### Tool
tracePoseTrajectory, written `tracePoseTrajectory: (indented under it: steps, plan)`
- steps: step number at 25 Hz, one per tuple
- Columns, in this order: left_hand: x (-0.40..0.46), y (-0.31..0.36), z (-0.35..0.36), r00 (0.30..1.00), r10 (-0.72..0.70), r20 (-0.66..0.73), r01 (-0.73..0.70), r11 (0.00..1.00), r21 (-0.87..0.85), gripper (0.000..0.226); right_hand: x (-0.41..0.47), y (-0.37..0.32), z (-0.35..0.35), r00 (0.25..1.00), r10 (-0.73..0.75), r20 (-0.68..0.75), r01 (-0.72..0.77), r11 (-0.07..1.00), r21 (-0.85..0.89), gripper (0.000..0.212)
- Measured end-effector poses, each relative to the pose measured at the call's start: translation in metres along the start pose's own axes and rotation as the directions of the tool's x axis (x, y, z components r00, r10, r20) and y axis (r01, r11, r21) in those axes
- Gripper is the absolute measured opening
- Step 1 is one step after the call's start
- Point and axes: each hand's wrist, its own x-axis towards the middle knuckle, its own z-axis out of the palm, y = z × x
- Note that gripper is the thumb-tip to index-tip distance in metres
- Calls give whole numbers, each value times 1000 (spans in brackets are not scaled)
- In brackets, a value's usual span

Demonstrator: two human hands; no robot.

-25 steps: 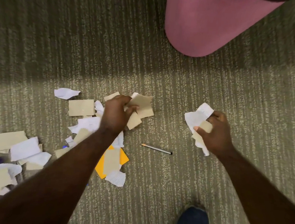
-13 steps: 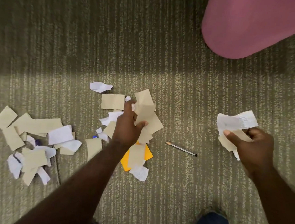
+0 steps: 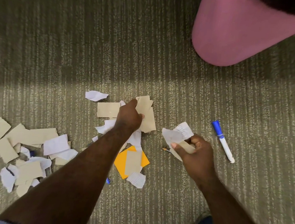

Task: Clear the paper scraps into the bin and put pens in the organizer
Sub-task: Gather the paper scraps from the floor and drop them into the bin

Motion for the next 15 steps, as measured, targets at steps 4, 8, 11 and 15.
tracePoseTrajectory:
  steps: [4, 8, 11, 15]
  plan:
    - [-21, 7, -10, 998, -12, -56, 9, 998, -57, 40, -9, -20, -2, 1000, 16, -15, -16, 999, 43, 21]
    - [-82, 33, -40, 994, 37, -101, -59, 973, -225, 27, -28, -68, -34, 989, 63, -131, -46, 990, 130, 18]
    - [-128, 83, -80, 986, 29, -163, -93, 912, -400, 19, -37, -129, -71, 963, 83, -258, -12, 965, 264, 17]
    - [-149, 190, -148, 970, 127, -207, -226, 785, -577, 19, -12, -217, -132, 894, -10, -448, 155, 945, 289, 21]
